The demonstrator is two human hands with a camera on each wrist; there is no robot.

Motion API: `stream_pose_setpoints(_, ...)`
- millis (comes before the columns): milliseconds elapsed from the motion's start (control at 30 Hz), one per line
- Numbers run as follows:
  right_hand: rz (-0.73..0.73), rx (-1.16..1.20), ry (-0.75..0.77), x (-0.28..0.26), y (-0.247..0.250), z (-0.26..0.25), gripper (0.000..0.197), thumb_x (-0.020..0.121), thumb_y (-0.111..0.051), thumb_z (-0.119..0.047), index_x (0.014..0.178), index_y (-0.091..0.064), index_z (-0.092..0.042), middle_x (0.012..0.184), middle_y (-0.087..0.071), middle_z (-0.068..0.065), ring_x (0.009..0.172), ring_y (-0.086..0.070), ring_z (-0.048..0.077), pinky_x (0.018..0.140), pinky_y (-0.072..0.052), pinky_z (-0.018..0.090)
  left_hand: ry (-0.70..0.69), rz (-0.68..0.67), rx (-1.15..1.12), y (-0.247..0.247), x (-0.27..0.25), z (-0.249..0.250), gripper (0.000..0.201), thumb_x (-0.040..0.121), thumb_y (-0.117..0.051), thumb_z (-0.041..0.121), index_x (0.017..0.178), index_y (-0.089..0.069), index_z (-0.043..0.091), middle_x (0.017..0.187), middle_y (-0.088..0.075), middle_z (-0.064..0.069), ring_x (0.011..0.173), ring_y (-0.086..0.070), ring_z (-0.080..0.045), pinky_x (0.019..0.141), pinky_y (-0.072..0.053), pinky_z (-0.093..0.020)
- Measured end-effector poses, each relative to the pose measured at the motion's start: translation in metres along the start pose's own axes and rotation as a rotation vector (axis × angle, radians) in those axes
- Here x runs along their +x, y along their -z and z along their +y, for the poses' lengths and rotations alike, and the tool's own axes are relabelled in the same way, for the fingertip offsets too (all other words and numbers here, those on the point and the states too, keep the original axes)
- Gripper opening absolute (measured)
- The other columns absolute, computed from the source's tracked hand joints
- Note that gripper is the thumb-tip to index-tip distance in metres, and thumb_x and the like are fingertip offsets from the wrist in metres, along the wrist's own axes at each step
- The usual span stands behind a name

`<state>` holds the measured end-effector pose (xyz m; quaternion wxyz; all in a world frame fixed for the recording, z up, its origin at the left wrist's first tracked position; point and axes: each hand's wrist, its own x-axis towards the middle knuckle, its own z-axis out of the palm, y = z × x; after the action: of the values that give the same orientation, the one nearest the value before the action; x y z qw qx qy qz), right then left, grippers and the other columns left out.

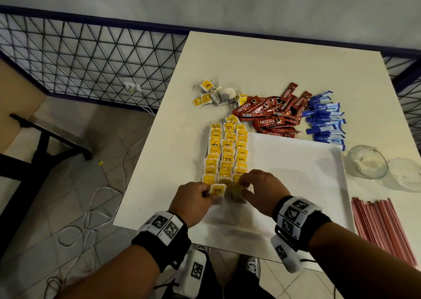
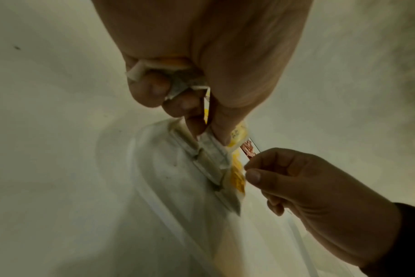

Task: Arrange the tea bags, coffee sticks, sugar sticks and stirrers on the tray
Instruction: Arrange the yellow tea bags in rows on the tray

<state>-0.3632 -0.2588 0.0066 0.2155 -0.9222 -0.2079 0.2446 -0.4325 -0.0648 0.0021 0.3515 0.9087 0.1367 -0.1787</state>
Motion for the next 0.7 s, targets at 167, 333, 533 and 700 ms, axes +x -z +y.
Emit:
stream_pose_setpoints(167,-0.014,-0.067,0.019,-0.004,-0.008,0.003,0.02,0.089,-0.054,-0.03,0.102,-0.068,-0.027,0.102,-0.06,-0.003,0.092,-0.06,0.022,0.078,-0.05,0.035,0.026,-0.056,0.134,-0.012,0.007,0.016,0.035,0.09,-0.06,0.038,0.064,-0.051,0.015,0.08,-0.065,-0.009,0.076,-0.057,-0.028,0.062,-0.039,-0.028)
stream_pose_setpoints(333,-0.023,-0.098,0.019,-0.003,-0.011,0.003,0.023,0.089,-0.053,-0.029,0.107,-0.066,-0.028,0.106,-0.059,-0.002,0.094,-0.059,0.023,0.078,-0.051,0.036,0.072,-0.036,0.234,-0.017,0.01,0.022,0.017,0.089,-0.056,0.03,0.076,-0.054,0.02,0.092,-0.068,-0.008,0.088,-0.062,-0.032,0.067,-0.044,-0.03)
stream_pose_setpoints(533,-0.014,-0.08,0.032,-0.002,-0.012,0.004,0.022,0.09,-0.051,-0.028,0.105,-0.067,-0.024,0.105,-0.06,0.001,0.093,-0.06,0.025,0.076,-0.051,0.035,0.101,0.021,0.244,-0.016,0.01,0.023,0.009,0.084,-0.055,0.023,0.086,-0.047,0.026,0.085,-0.063,0.0,0.081,-0.059,-0.028,0.067,-0.046,-0.031)
stream_pose_setpoints(700,-0.041,-0.104,0.039,-0.002,-0.012,0.009,0.029,0.086,-0.055,-0.027,0.113,-0.064,-0.028,0.109,-0.058,0.0,0.096,-0.059,0.025,0.078,-0.051,0.034,-0.101,-0.029,0.374,-0.015,0.004,0.02,0.022,0.089,-0.055,0.037,0.111,-0.052,0.033,0.1,-0.065,0.003,0.094,-0.062,-0.027,0.072,-0.045,-0.032)
